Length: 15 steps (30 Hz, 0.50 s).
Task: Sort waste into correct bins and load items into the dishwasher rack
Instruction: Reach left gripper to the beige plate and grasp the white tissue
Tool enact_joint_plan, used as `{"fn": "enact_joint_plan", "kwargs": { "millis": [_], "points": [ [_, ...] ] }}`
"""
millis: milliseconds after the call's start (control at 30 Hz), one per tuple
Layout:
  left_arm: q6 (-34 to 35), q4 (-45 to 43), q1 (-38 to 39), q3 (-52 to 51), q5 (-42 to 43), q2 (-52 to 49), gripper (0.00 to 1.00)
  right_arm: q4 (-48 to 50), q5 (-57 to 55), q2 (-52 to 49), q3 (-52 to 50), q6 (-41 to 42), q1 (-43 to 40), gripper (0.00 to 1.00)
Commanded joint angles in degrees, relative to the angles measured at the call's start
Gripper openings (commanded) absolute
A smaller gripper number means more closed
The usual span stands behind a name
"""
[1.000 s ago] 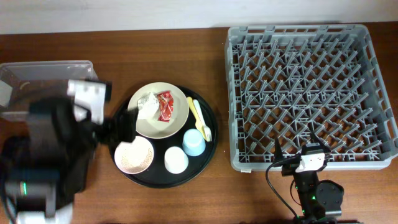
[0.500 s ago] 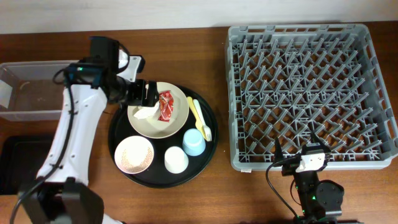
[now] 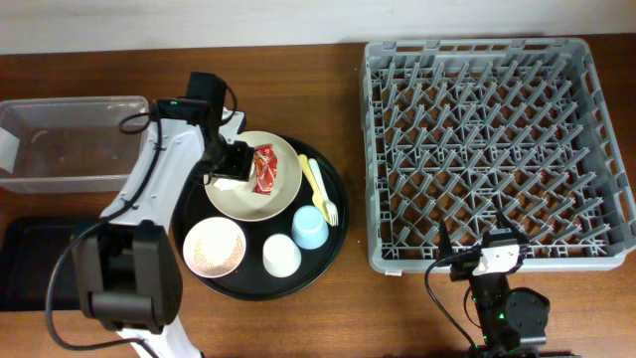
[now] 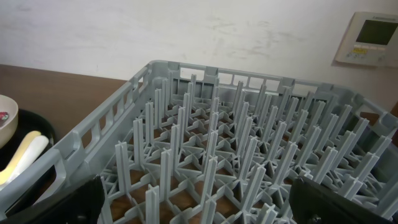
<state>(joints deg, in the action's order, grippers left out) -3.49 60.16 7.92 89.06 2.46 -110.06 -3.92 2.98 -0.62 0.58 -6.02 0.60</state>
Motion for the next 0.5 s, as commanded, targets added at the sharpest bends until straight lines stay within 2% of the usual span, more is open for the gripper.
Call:
{"fn": "enact_joint_plan", "kwargs": {
  "millis": [0, 33, 67, 200, 467],
  "points": [
    [-0.04, -2.36, 2.32, -0.66, -2.91, -0.9, 0.79, -0.33, -0.26, 0.37, -0.26, 0.02, -0.24, 0.98],
    [-0.07, -3.32, 2.97, -0.79, -2.93, -0.9, 0.93, -0.33, -0.26, 0.37, -0.26, 0.04, -0.24, 0.98],
    [-0.57, -4.04, 3.41, -1.03, -2.93, -0.94, 0.99, -0.33, -0.26, 0.37, -0.26, 0.04, -0.24, 0.98],
    [-2.67, -4.9, 4.79, -1.29, -8.31, -3.08, 0.99, -0.33, -0.26, 0.37, -0.26, 0.04, -0.24, 0.98],
    [-2.62, -6.25, 4.76, -1.29, -6.56, -3.26, 0.99, -0.33, -0.26, 0.37, -0.26, 0.02, -0.24, 0.98]
  ]
}}
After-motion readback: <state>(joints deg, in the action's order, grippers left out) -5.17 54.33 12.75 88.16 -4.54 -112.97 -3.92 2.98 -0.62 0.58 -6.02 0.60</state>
